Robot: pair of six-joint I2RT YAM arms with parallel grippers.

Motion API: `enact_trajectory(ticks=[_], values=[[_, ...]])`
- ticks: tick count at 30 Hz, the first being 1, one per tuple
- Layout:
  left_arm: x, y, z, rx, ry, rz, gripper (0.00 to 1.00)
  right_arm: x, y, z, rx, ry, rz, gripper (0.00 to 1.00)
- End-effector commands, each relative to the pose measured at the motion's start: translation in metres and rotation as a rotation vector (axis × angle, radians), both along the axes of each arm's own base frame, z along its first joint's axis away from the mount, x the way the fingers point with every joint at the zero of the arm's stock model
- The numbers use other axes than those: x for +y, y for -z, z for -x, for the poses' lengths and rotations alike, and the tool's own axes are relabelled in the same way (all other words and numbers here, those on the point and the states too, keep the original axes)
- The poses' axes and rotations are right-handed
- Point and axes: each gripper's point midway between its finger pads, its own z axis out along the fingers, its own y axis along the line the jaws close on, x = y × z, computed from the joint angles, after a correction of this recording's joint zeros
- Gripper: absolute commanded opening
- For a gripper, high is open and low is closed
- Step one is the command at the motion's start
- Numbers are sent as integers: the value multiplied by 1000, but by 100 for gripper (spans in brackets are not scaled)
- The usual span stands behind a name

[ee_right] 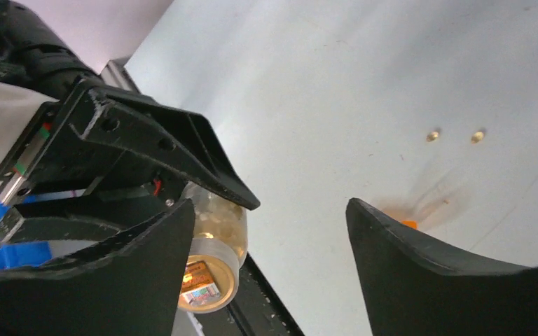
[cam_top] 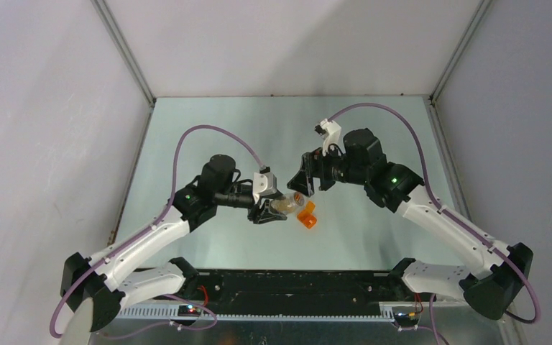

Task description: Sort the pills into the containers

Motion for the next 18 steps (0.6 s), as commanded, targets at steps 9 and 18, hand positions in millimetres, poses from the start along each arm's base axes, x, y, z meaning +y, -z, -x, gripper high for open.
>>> enact_trajectory(ticks=[9,18], values=[[-7,-32,-5,-101,11,65,0,2,-11,57,17,-364,-56,92],[-7,-30,-6,-108,-2,57,0,0,8,41,14,-277,23,66]])
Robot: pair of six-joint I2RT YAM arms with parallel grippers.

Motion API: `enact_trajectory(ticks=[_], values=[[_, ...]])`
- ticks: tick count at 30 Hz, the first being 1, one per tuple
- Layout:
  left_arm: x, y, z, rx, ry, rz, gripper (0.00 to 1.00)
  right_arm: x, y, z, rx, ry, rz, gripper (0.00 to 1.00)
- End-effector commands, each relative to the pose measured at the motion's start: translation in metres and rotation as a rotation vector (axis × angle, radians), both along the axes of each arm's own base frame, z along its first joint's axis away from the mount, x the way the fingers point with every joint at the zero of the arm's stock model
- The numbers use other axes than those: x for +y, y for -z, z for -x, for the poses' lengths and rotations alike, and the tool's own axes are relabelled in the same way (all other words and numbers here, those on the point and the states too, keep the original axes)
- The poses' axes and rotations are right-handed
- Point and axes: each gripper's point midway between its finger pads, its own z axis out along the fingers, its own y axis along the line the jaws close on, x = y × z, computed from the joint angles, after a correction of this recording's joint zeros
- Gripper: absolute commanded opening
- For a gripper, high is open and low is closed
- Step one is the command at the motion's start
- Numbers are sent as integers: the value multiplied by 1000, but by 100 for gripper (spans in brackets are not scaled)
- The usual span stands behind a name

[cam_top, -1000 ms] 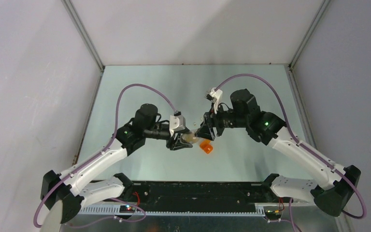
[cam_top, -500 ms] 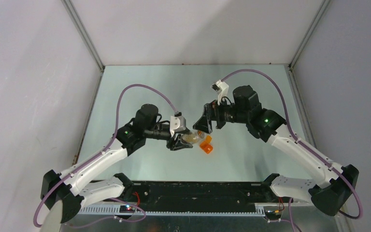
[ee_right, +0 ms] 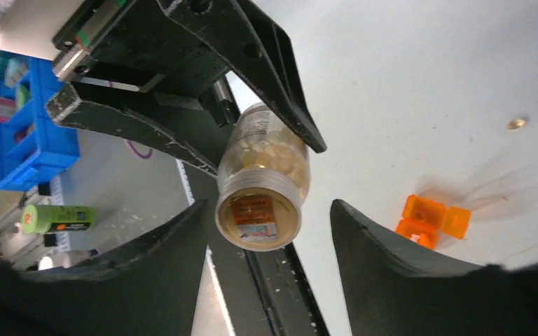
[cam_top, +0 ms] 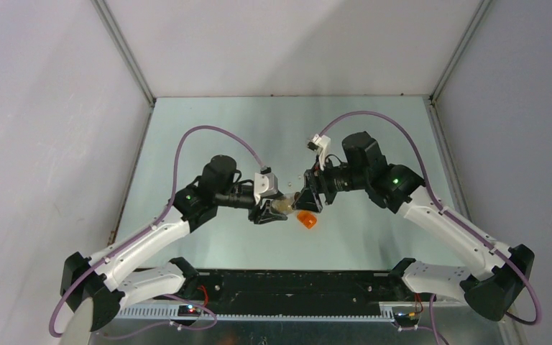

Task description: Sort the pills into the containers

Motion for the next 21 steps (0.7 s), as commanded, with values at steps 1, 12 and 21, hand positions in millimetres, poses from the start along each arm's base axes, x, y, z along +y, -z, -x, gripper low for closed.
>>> enact_trajectory(ticks=[1,12,21], values=[[-6,-29,-6,-103,2,60,0,4,3,-12,37,73,-1,60],[3,-20,-40,-197,-202,38,0,22,16,-53,454,689,-161,36],[6,-17,-40,-198,-209,20,0,7,-19,-50,175,544,-186,99]])
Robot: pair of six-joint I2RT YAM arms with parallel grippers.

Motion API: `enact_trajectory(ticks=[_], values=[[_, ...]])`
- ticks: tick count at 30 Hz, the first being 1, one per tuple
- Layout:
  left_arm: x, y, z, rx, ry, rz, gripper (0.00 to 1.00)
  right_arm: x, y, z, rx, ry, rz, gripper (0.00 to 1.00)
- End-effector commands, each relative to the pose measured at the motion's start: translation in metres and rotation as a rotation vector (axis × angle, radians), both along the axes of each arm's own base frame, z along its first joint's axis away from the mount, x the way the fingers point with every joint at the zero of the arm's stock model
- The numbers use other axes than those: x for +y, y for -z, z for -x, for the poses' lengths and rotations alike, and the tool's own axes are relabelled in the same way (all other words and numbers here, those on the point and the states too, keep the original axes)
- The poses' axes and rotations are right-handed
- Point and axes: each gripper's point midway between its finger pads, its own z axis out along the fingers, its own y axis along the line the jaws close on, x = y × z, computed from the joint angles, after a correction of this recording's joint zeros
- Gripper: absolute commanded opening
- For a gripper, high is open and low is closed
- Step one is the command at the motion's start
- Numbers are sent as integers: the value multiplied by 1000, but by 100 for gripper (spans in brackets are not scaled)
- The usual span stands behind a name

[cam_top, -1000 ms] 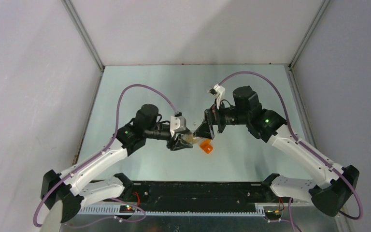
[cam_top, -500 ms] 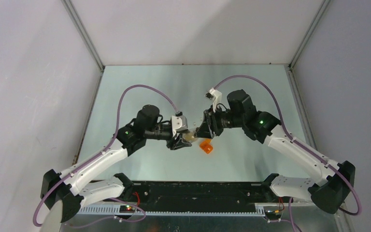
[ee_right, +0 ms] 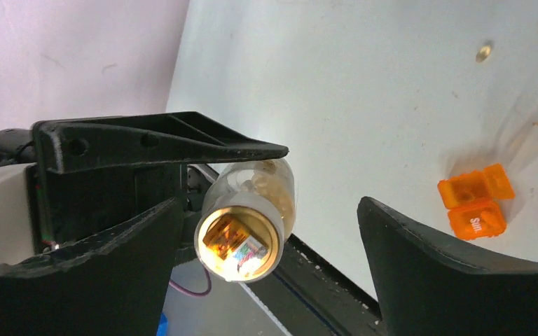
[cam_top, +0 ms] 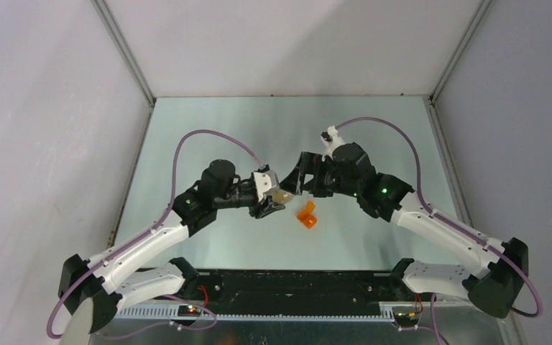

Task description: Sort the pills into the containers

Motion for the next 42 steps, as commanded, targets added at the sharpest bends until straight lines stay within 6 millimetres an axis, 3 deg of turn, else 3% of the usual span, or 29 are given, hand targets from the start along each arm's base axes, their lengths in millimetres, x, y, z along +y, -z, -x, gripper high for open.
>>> enact_trajectory(ticks=[1,6,11,14,18,22,33,37,42], values=[[-4,-29,-5,-106,5,61,0,-16,-44,-5,-239,-74,-25,99],[-5,-31,3,-92,47,57,0,-32,-51,27,-507,-394,72,97],[-11,-32,24,-42,170,64,0,-36,-44,52,-605,-598,94,89],[-14,-34,34,-9,225,67,0,-34,-38,53,-647,-648,124,89],[-16,-33,40,17,258,61,0,-28,-33,54,-652,-671,137,90],[-16,-34,41,19,267,59,1,-26,-26,43,-630,-617,180,89],[-22,-36,40,14,307,46,0,-31,-30,17,-589,-464,196,67],[-23,-36,40,15,312,45,0,-25,-28,13,-546,-435,172,61],[-24,-34,40,18,310,42,0,-11,-27,16,-480,-427,116,45]])
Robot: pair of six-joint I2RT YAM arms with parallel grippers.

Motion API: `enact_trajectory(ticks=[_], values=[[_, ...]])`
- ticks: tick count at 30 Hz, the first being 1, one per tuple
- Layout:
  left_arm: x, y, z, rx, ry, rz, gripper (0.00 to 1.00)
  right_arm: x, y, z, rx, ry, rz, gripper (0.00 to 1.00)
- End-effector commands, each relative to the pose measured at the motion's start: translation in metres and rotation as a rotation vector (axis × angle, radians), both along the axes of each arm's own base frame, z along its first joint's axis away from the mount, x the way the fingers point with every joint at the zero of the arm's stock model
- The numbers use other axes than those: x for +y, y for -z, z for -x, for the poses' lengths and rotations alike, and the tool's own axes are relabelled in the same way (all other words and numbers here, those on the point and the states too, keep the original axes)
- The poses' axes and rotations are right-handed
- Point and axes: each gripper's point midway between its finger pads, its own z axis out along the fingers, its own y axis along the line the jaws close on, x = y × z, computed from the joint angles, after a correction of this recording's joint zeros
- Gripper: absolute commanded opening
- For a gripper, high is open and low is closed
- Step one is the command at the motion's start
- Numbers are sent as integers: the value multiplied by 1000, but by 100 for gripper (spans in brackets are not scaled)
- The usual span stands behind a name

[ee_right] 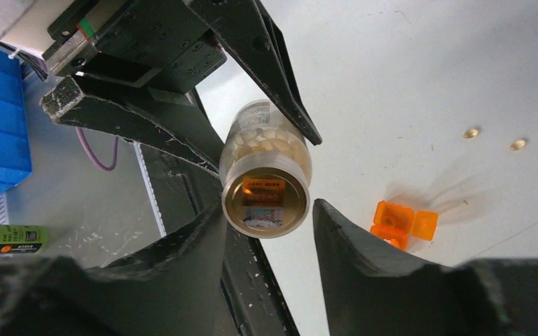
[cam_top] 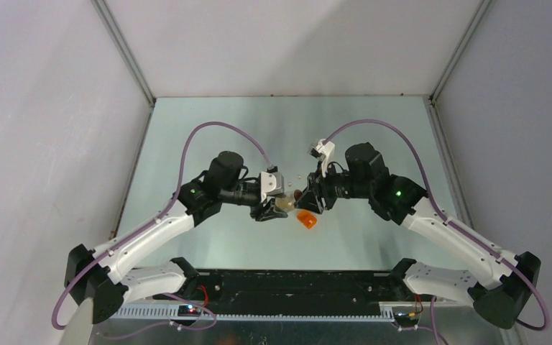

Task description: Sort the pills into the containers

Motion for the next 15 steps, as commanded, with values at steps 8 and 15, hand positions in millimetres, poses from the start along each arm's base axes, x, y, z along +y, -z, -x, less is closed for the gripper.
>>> enact_trajectory(ticks=[8,15], values=[[-9,-21,0,-81,37,44,0,38,-29,-20,108,143,-174,14],[-5,-21,-7,-124,-16,55,0,39,-38,-37,448,385,-313,0]])
